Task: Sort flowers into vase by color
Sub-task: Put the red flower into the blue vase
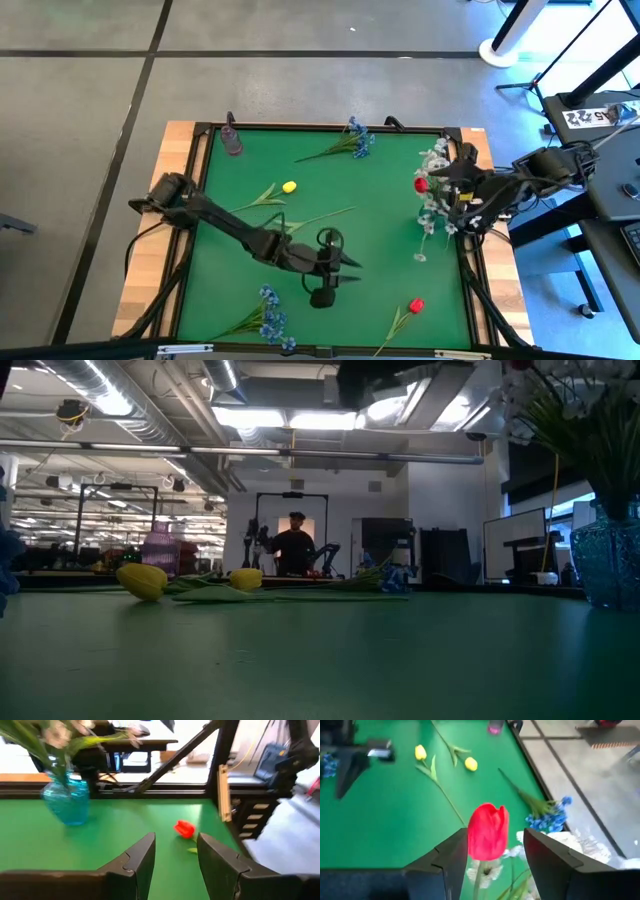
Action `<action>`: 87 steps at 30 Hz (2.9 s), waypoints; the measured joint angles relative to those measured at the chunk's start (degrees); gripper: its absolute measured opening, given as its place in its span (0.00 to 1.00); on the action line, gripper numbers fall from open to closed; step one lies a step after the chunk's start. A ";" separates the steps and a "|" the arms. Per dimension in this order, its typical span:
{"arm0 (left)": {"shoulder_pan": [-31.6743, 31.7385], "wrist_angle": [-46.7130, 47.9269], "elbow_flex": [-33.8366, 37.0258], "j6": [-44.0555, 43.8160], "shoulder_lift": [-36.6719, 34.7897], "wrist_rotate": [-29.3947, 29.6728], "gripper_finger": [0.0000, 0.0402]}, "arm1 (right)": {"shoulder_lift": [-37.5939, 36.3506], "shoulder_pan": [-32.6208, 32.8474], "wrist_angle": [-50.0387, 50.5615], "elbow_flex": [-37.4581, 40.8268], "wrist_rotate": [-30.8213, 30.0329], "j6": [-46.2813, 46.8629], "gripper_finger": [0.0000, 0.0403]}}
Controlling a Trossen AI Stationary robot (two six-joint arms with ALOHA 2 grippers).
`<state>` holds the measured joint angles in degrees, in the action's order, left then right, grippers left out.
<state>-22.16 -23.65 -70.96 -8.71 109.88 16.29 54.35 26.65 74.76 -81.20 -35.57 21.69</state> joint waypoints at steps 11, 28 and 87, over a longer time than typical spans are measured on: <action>-4.79 2.24 -14.84 -6.19 13.36 7.85 0.35 | 1.35 3.16 -12.72 0.41 0.63 -7.26 0.43; -8.66 8.75 -48.00 -8.77 40.51 17.28 0.35 | 8.70 35.55 -18.80 0.43 -12.95 10.49 0.36; -3.09 26.75 -51.94 -10.09 46.13 26.48 0.29 | 25.00 41.20 -6.45 0.43 -2.93 20.17 0.34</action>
<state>-25.25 3.10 -122.90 -18.80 156.01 42.77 79.35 67.85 68.32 -80.77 -38.51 41.86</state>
